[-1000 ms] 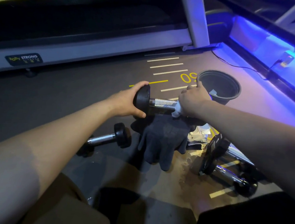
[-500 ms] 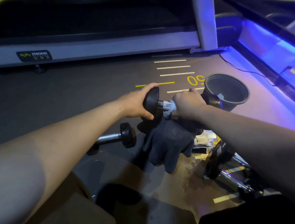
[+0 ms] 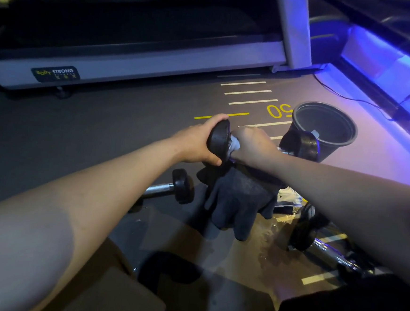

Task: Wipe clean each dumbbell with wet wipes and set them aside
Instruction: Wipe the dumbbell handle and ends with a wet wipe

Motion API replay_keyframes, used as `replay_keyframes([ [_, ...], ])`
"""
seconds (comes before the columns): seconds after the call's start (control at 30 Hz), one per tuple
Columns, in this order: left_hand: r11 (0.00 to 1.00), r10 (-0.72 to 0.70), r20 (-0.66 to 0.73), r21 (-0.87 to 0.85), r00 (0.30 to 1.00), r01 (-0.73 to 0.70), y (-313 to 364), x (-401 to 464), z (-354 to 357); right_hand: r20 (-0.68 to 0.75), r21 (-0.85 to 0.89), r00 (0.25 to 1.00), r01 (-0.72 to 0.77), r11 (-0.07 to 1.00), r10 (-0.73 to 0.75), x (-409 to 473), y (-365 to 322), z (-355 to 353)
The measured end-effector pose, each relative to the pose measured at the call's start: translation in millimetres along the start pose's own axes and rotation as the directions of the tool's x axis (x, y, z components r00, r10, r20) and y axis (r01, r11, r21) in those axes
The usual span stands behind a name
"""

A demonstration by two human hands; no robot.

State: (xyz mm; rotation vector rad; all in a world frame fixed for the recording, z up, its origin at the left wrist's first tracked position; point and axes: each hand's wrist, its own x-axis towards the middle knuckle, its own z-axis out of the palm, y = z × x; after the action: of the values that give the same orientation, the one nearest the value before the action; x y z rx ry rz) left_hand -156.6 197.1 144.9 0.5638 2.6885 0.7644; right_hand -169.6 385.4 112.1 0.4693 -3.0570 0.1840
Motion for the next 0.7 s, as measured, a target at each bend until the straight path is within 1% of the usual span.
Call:
replay_keyframes([
  [0.13, 1.000, 0.008, -0.001, 0.001, 1.000, -0.008, 0, 0, 1, -0.029, -0.166, 0.996, 0.074, 0.983, -0.080, -4, 7, -1],
  [0.3, 1.000, 0.018, 0.004, -0.001, 1.000, -0.018, -2, -2, 0, 0.012, -0.337, 0.999, 0.043, 0.941, -0.041, -17, 31, -6],
  [0.37, 1.000, 0.020, 0.003, 0.003, 1.000, -0.020, -2, -2, 0, 0.017, -0.400, 0.998, 0.059, 0.915, -0.057, -22, 37, -9],
  [0.47, 1.000, 0.020, -0.002, 0.005, 1.000, -0.020, -2, -1, 0, 0.074, -0.513, 0.996, 0.088, 0.854, -0.058, -30, 40, -19],
  [0.63, 1.000, 0.014, -0.007, 0.005, 1.000, -0.014, -2, 2, -1, 0.082, -0.544, 0.995, -0.005, 0.839, 0.059, -38, 63, -33],
  [0.7, 1.000, 0.010, -0.005, -0.002, 1.000, -0.010, -2, 3, 0, 0.097, -0.523, 0.993, -0.010, 0.852, 0.071, -40, 70, -34],
])
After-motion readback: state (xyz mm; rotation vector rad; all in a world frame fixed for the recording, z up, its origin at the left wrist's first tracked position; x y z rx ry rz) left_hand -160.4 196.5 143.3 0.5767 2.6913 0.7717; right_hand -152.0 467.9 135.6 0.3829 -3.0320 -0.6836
